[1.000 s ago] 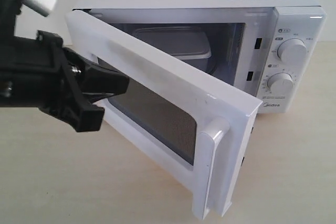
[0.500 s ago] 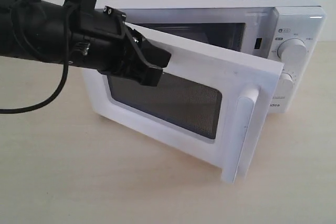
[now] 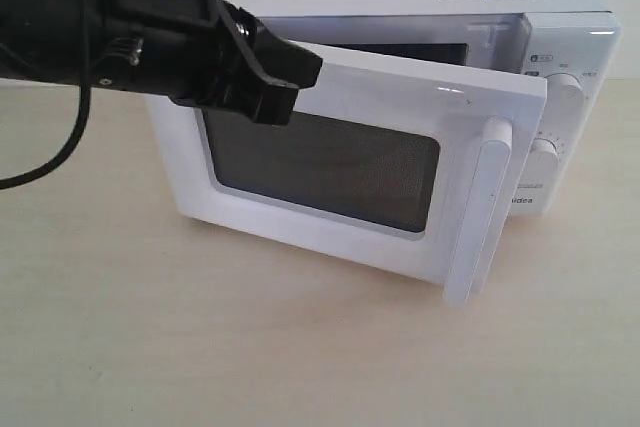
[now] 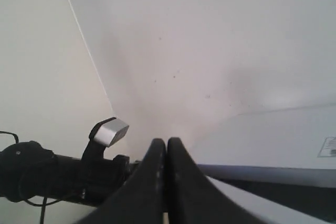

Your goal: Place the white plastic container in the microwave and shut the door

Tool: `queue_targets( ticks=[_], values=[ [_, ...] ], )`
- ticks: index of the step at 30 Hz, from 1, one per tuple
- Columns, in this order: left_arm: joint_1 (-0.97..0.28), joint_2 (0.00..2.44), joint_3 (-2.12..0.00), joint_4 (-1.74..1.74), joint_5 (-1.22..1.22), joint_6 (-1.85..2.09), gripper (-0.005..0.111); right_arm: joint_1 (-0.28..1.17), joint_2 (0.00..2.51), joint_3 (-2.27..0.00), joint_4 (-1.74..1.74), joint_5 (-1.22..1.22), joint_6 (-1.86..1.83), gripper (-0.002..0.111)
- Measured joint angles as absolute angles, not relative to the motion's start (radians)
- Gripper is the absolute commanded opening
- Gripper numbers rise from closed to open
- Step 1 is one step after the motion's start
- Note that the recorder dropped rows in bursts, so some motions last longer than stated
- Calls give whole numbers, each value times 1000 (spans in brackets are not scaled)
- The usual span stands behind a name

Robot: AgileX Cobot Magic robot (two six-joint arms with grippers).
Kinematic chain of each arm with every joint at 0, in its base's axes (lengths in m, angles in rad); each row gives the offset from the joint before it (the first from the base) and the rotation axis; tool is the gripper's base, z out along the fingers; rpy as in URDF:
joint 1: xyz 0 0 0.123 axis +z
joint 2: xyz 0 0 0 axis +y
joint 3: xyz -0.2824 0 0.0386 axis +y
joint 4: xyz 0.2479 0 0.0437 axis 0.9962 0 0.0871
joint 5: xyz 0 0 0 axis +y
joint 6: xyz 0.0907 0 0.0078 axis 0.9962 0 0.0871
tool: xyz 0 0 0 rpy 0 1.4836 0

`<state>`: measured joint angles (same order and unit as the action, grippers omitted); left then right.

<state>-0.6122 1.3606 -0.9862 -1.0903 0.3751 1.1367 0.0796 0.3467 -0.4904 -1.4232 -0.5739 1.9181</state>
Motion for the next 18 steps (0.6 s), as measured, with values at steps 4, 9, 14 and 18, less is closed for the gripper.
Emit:
queue_targets(
  ticks=[4, 9, 14, 18],
  values=[
    [-612, 1317, -986, -1090, 391, 1133, 4, 80, 518, -583, -1517, -733, 2067, 0],
    [-612, 1275, -986, -1090, 453, 1129, 4, 80, 695, -585, -1565, -849, 2095, 0],
    [-612, 1224, -986, -1090, 499, 1127, 4, 80, 785, -585, -1573, -863, 2101, 0],
    [-612, 1162, -986, -1084, 557, 1106, 4, 80, 801, -585, -1573, -863, 2101, 0]
  ],
)
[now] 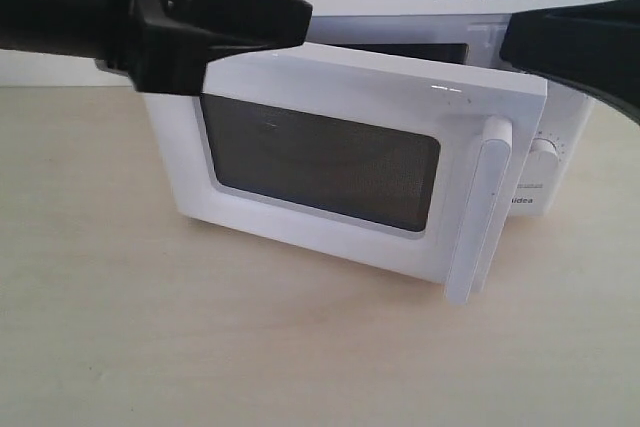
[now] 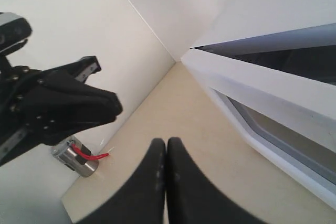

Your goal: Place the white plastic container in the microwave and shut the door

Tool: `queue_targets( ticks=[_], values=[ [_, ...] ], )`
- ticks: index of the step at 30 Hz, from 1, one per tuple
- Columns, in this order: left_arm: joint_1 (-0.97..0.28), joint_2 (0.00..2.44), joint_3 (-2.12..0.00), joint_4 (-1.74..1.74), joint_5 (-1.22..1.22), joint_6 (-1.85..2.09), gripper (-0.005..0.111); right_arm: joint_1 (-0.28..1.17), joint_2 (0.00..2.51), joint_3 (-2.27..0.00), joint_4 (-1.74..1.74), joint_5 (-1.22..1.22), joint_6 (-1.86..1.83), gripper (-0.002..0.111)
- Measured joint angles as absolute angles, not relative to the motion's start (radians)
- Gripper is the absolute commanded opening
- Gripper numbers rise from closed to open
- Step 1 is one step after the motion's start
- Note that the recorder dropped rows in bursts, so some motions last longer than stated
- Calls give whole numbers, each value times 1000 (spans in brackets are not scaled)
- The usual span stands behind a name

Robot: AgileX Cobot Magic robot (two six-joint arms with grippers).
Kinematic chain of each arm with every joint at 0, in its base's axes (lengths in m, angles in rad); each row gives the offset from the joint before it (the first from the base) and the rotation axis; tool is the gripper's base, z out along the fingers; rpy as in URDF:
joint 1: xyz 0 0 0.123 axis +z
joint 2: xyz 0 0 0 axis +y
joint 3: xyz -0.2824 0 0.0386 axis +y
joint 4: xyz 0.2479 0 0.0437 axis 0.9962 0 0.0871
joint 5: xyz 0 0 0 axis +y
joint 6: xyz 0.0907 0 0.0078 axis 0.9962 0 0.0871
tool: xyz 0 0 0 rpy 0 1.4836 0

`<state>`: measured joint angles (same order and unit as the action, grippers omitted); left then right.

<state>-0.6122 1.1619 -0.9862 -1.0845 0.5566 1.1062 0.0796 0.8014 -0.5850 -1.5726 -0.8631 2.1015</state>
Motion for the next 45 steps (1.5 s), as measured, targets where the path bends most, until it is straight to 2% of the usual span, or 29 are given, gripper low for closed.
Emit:
queue_targets(
  ticks=[12, 22, 28, 45],
  values=[
    [-612, 999, -986, -1077, 590, 1101, 4, 80, 801, -585, -1573, -863, 2101, 0],
    [-612, 992, -986, -1011, 620, 1095, 4, 80, 801, -585, -1573, -863, 2101, 0],
    [-612, 992, -986, -889, 643, 912, 4, 80, 801, -585, -1573, -863, 2101, 0],
    [-612, 992, -986, -876, 652, 876, 4, 80, 801, -585, -1573, -863, 2101, 0]
  ],
)
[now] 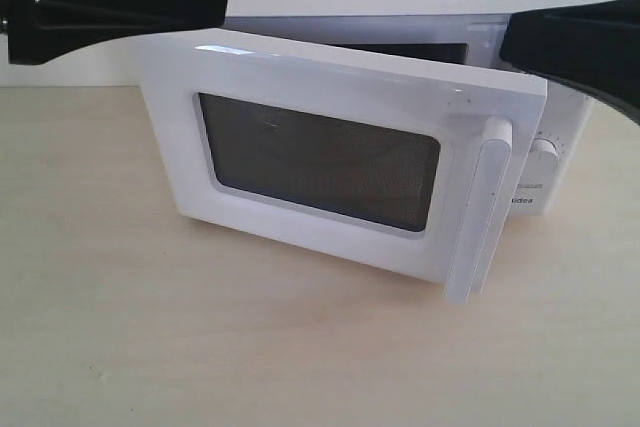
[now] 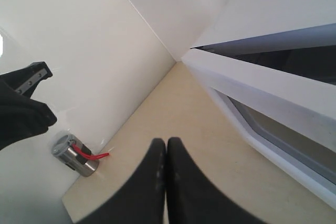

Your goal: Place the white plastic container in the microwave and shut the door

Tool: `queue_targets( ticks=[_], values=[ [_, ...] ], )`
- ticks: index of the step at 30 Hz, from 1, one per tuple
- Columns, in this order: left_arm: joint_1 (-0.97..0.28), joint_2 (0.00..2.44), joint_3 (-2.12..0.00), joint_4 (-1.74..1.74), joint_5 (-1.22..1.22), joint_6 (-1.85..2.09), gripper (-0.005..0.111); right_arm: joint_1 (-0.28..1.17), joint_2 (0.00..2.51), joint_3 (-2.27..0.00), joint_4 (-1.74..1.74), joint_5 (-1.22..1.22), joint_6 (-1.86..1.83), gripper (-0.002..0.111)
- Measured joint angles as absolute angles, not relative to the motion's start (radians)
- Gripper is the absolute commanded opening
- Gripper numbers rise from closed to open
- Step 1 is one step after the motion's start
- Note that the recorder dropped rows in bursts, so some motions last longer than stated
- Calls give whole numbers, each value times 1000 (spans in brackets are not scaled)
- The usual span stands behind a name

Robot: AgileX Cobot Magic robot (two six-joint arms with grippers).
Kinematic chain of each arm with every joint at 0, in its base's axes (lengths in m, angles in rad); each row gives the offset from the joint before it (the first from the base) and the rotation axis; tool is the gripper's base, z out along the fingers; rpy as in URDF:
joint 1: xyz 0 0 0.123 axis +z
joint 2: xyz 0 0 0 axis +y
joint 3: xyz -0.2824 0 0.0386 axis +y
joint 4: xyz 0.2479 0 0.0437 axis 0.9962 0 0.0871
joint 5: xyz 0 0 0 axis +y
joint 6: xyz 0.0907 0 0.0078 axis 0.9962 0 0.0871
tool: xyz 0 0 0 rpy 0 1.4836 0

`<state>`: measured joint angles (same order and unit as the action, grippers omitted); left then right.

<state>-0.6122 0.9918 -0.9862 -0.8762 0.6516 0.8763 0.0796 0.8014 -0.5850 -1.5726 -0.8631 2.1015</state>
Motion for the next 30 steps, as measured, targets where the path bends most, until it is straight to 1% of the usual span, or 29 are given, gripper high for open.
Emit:
queue_targets(
  ticks=[9, 20, 30],
  values=[
    [-612, 992, -986, -875, 652, 875, 4, 80, 801, -585, -1673, -857, 2099, 0],
    [-612, 992, -986, -871, 652, 875, 4, 80, 801, -585, -1743, -755, 2099, 0],
    [-612, 992, -986, -871, 652, 875, 4, 80, 801, -585, -1432, -817, 2085, 0]
  ],
)
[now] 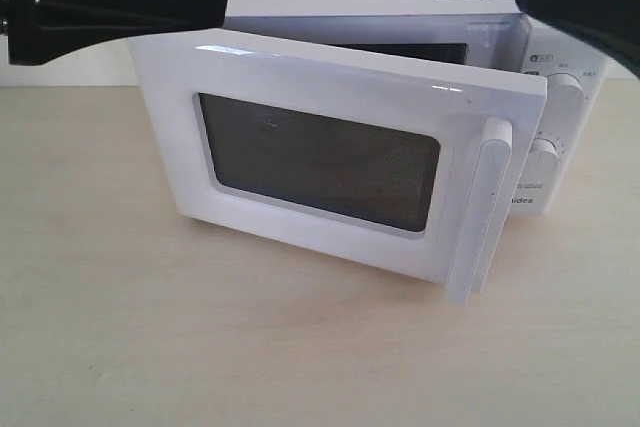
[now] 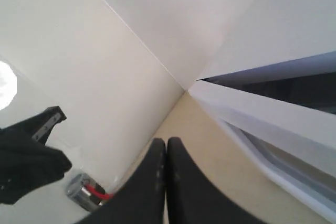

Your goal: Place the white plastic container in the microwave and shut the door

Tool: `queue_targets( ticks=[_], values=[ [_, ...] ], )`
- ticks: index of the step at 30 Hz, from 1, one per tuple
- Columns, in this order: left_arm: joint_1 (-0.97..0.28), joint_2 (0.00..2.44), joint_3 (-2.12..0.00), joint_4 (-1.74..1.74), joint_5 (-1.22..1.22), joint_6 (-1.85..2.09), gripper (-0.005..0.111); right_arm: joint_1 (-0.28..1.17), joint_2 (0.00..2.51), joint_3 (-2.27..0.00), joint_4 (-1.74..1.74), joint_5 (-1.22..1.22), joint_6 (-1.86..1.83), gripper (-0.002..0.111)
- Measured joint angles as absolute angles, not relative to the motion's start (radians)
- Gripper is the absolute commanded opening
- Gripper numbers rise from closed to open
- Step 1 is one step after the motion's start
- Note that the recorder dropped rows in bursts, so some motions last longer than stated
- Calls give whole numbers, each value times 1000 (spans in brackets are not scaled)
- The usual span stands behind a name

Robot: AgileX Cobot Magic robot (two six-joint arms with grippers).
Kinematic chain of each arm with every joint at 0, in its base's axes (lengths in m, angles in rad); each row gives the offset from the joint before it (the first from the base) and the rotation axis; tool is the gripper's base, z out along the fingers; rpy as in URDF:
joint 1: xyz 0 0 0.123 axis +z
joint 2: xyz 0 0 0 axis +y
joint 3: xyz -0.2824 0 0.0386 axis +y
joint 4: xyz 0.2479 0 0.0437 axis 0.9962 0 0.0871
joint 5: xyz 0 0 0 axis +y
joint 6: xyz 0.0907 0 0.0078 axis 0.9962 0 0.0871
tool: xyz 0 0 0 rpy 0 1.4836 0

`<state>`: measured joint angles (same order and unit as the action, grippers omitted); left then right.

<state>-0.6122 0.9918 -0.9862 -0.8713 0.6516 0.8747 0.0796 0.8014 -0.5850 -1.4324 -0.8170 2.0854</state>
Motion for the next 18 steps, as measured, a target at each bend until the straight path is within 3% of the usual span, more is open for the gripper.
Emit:
queue_targets(
  ticks=[8, 14, 18],
  values=[
    [-612, 992, -986, -871, 652, 875, 4, 80, 801, -585, -1341, -457, 1757, 0],
    [-612, 992, -986, -871, 652, 875, 4, 80, 792, -585, -1217, -213, 1293, 0],
    [-612, 992, -986, -871, 652, 875, 4, 80, 764, -585, -952, -55, 943, 0]
  ],
)
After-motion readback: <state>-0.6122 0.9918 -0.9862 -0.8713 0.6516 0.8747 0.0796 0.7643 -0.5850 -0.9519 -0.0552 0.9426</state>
